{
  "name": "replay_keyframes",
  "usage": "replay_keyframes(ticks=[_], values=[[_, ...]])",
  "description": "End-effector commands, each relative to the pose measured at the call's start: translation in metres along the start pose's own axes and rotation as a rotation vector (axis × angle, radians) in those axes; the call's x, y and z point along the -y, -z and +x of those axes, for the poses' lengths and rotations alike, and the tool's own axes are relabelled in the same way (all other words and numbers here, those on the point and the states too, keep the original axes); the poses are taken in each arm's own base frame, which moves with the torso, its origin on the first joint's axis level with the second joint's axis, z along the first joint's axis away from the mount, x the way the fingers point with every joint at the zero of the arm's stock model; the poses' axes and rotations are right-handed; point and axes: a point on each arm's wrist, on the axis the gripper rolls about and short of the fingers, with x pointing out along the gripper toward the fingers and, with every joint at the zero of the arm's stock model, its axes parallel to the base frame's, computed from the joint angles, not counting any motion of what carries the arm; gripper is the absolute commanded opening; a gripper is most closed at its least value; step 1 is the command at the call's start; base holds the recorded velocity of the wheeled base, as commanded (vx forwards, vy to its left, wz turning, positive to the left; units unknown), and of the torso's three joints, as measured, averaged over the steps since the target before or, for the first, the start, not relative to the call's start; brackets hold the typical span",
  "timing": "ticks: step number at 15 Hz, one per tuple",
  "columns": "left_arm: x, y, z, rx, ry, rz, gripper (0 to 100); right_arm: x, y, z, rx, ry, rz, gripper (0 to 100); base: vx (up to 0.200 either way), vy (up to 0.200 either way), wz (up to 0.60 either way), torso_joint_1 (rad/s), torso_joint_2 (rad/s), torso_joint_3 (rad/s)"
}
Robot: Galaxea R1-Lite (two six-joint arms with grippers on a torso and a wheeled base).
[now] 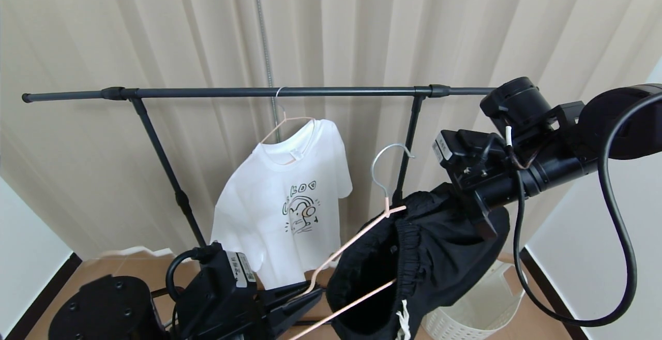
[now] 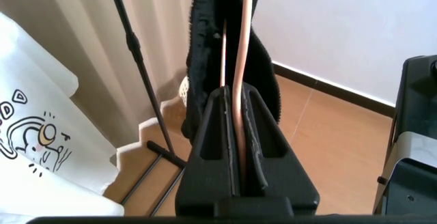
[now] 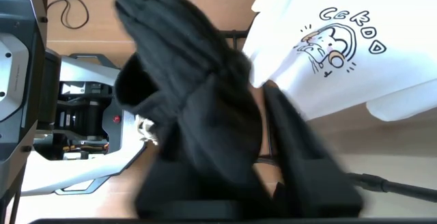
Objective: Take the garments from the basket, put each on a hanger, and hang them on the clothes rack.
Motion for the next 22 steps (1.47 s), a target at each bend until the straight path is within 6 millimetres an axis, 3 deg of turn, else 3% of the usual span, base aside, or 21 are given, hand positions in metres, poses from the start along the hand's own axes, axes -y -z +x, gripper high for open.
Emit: replay_keyframes(ticks=[1, 9, 10, 17, 22], values=[[-0.001, 0.001, 0.001, -0.001, -0.001, -0.002, 0, -0.001, 0.000, -0.001, 0.004, 0.000, 0.002, 0, 0.000, 0.000, 0.00, 0.000, 0.00, 0.000], [-0.010, -0.002, 0.004, 0.014, -0.046, -0.005, 0, -0.006, -0.003, -0.007, 0.008, 0.004, -0.003, 0, 0.000, 0.000, 0.00, 0.000, 0.00, 0.000], [-0.010, -0.001, 0.004, 0.013, -0.047, -0.006, 100, -0.008, -0.002, -0.008, 0.007, 0.004, -0.002, 0, 0.000, 0.000, 0.00, 0.000, 0.00, 0.000], [-0.017, -0.002, 0.002, 0.018, -0.071, -0.006, 100, -0.019, -0.002, -0.015, 0.007, 0.005, -0.003, 0, 0.000, 0.000, 0.00, 0.000, 0.00, 0.000], [-0.034, -0.014, -0.016, 0.092, -0.029, -0.074, 100, -0.029, -0.001, -0.021, 0.006, 0.007, -0.002, 0, 0.000, 0.000, 0.00, 0.000, 0.00, 0.000]])
